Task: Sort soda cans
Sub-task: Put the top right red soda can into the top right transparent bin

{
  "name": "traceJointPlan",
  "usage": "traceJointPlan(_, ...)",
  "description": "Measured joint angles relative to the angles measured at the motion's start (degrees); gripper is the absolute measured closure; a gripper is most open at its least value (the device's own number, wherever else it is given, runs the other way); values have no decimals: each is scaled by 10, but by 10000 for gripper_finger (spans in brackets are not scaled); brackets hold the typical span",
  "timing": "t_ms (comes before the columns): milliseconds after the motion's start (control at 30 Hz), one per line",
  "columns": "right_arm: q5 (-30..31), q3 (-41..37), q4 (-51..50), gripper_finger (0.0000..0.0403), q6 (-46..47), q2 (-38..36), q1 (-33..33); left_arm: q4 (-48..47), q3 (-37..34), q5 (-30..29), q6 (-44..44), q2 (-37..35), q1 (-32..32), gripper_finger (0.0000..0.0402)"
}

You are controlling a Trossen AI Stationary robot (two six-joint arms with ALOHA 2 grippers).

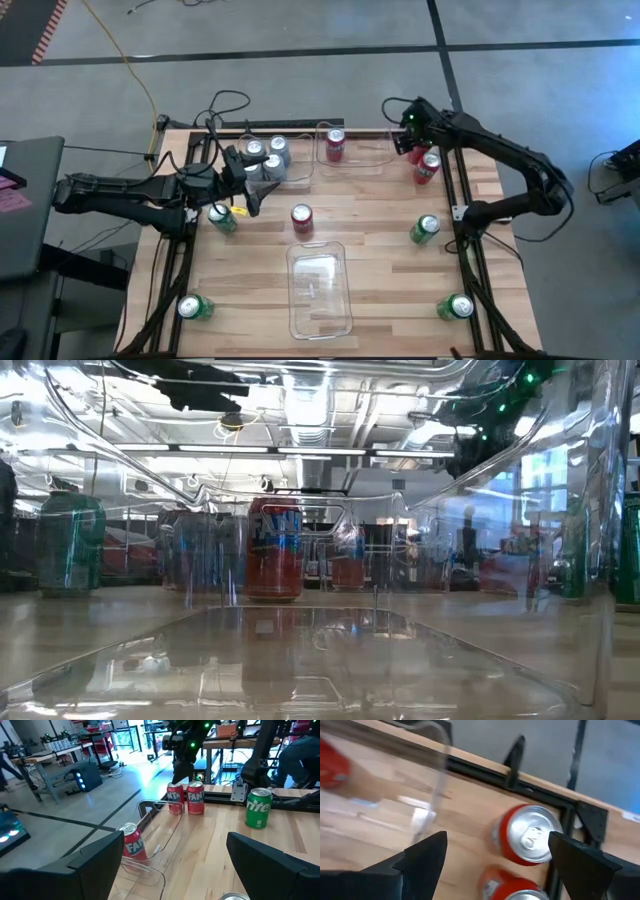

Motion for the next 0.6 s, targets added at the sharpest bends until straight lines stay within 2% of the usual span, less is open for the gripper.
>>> traceJointPlan(100,-4,0,-13,40,0,18,-35,0,0,0,0,0,0,56)
traceJointPlan(300,-76,0,-31,40,-26,62,-89,-4,0,0,6,0,0,56)
traceJointPlan(600,-54,4,-15,40,-49,115,-121,-4,0,0,10,0,0,56)
